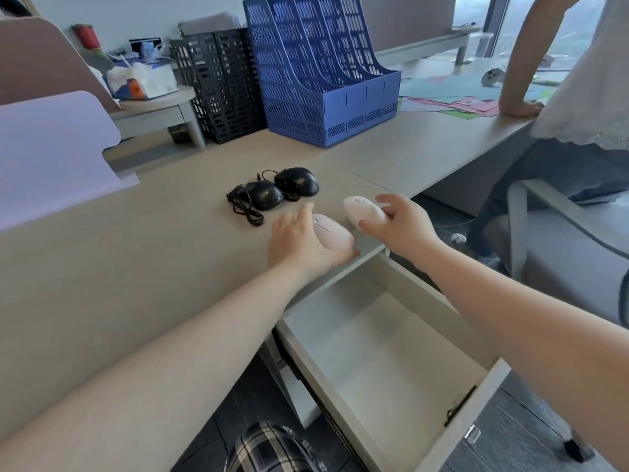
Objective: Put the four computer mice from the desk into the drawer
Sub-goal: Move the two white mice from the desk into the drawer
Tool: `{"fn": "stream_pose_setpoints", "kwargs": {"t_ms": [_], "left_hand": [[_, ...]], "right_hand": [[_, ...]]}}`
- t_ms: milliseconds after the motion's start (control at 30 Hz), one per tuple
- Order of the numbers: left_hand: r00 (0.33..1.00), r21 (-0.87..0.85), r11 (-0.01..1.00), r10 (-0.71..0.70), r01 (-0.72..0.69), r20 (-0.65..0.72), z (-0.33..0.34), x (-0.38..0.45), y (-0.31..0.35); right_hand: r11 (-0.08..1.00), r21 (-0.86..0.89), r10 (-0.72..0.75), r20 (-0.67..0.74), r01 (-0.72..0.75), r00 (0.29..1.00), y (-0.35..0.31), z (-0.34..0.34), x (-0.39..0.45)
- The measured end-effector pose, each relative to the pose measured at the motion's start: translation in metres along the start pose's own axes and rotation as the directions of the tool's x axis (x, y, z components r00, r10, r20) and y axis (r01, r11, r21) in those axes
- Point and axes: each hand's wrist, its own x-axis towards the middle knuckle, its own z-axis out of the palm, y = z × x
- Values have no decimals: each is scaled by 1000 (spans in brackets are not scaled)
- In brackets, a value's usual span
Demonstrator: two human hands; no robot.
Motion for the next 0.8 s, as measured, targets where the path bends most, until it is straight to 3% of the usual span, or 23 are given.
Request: {"fn": "stream_pose_setpoints", "kwargs": {"t_ms": [167, 267, 467, 800], "left_hand": [[991, -26, 997, 80, -77, 104, 32, -53, 18], [985, 17, 998, 61, -64, 163, 55, -74, 15], [958, 145, 989, -79, 40, 277, 87, -78, 0], [898, 258, 955, -238, 147, 370, 140, -53, -32]], "right_hand": [[998, 53, 43, -9, -42, 999, 39, -18, -42], [997, -28, 69, 24, -68, 997, 67, -16, -52], [971, -211, 157, 202, -114, 967, 103, 16, -46], [950, -304, 178, 337, -72, 924, 134, 80, -23]]}}
